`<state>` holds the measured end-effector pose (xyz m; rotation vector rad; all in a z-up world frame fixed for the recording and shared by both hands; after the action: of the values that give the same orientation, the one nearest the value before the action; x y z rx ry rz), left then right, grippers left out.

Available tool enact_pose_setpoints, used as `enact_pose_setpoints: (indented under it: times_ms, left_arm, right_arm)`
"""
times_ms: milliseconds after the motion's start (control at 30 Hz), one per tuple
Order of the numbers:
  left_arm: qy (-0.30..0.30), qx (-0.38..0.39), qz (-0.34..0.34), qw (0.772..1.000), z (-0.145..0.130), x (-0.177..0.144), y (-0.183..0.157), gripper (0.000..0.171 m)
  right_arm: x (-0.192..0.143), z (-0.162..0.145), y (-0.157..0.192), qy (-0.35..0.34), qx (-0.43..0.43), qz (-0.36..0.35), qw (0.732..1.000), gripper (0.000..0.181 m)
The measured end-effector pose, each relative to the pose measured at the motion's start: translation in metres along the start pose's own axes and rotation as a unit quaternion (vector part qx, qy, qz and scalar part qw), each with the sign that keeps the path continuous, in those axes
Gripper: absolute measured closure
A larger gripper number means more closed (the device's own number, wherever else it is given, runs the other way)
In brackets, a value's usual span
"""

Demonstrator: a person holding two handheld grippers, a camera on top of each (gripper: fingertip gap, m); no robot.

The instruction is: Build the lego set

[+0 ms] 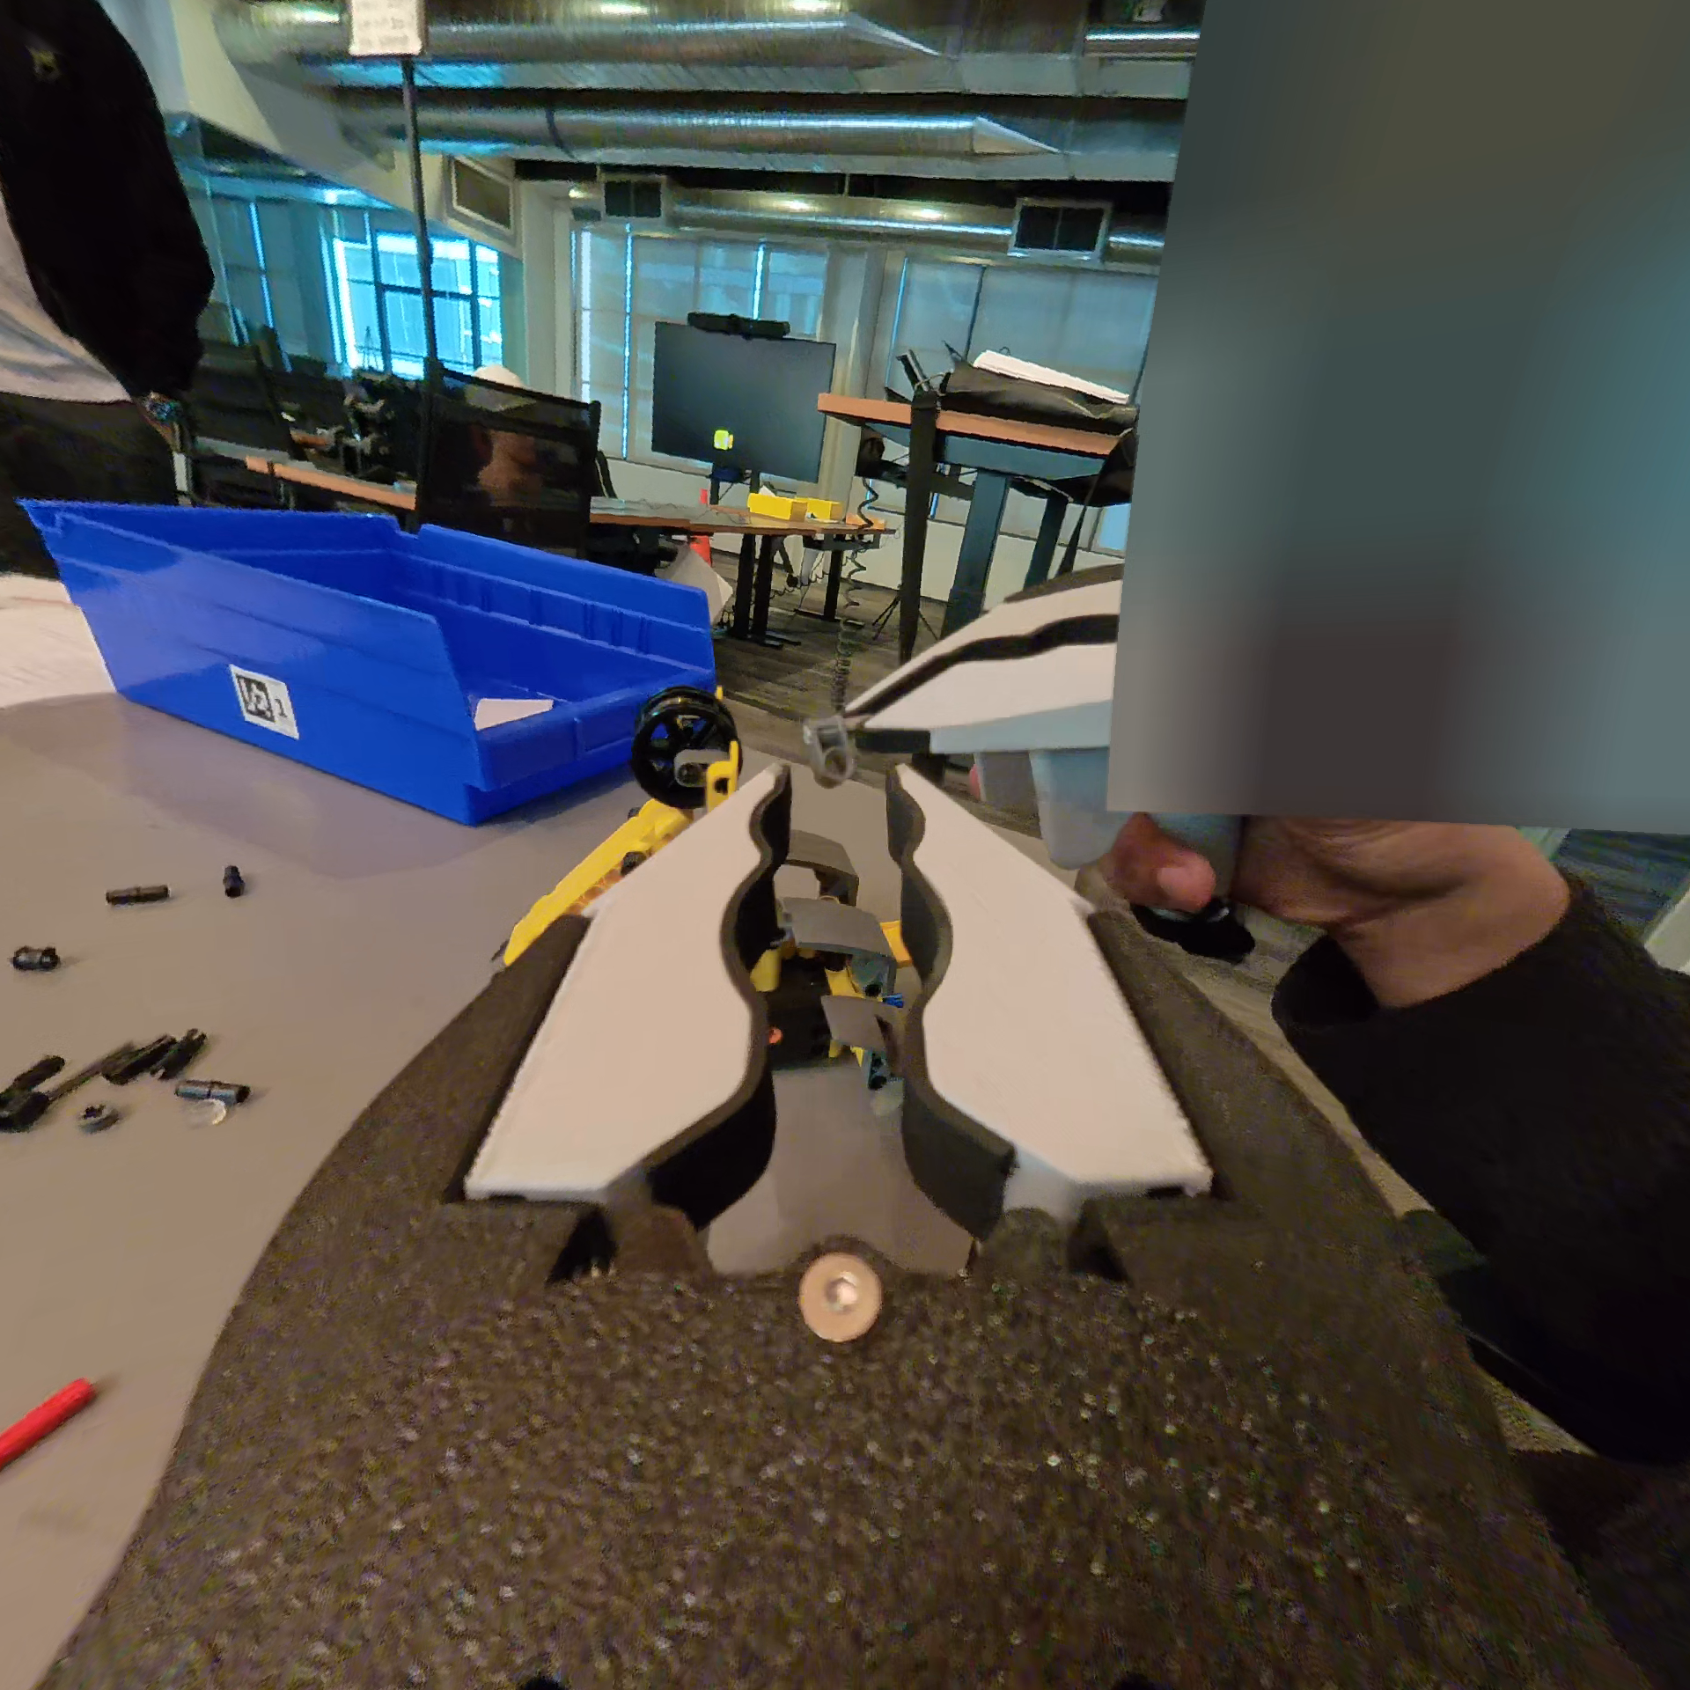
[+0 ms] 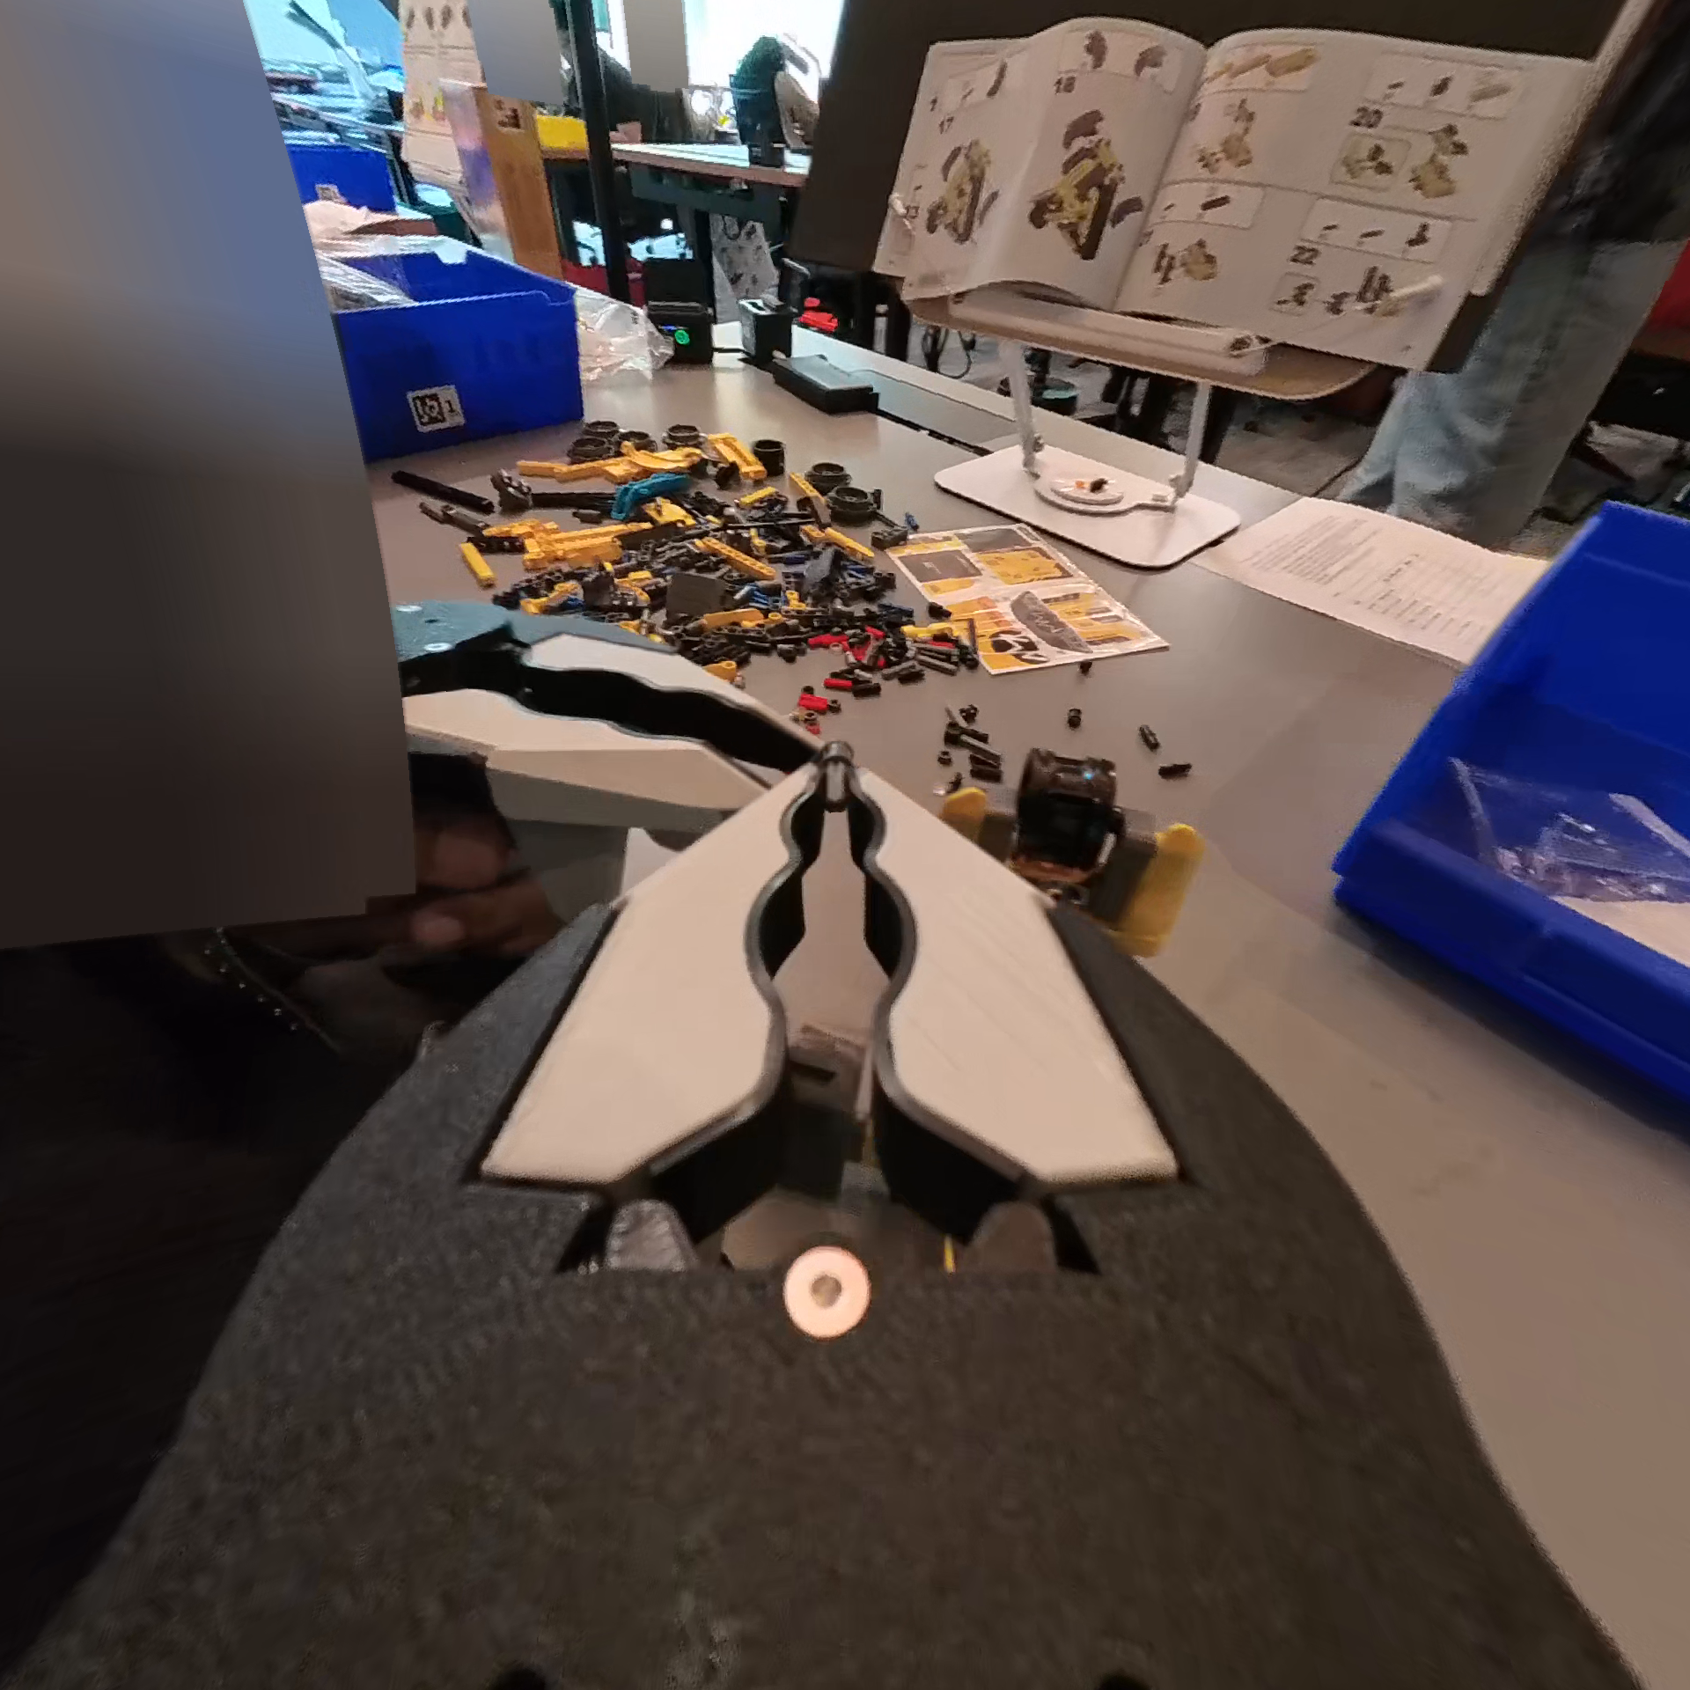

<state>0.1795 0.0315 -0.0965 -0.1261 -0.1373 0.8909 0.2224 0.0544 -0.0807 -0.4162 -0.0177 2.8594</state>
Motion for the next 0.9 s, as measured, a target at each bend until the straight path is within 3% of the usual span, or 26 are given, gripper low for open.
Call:
enact_pose_setpoints:
  times_ms: [133, 233, 367, 633, 900]
  left_arm:
    - [-0.015, -0.101, -0.071, 0.992, 0.003, -0.003, -0.003, 0.152]
    - [-0.02, -0.225, -0.159, 0.961, 0.007, -0.005, -0.004, 0.152]
    - [-0.024, -0.318, -0.237, 0.918, 0.008, -0.007, -0.009, 0.156]
    - [-0.065, -0.361, -0.272, 0.889, 0.015, -0.014, -0.005, 0.158]
    - [-0.056, -0.349, -0.273, 0.895, 0.016, -0.016, -0.005, 0.157]
  right_arm:
    - [0.002, 0.008, 0.009, -0.038, -0.009, 0.025, 0.999, 0.178]
    - [0.0, 0.013, 0.013, -0.078, -0.031, 0.038, 0.996, 0.177]
    - [-0.004, 0.017, 0.018, -0.104, -0.068, 0.042, 0.991, 0.177]
    - [-0.009, 0.016, 0.017, -0.103, -0.112, 0.024, 0.988, 0.177]
    - [-0.011, 0.014, 0.023, -0.101, -0.157, 0.03, 0.982, 0.177]
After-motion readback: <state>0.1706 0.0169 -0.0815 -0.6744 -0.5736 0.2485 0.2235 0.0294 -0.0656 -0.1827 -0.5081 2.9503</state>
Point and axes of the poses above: each gripper's, where its closed fingertips meet, x out along the fingers, z out of its top, y = z × x across the jaws, the point moved 3 cm from there along -x, back along the fingers, and after that the axes turned 3 degrees about y, right-handed, at the moved point
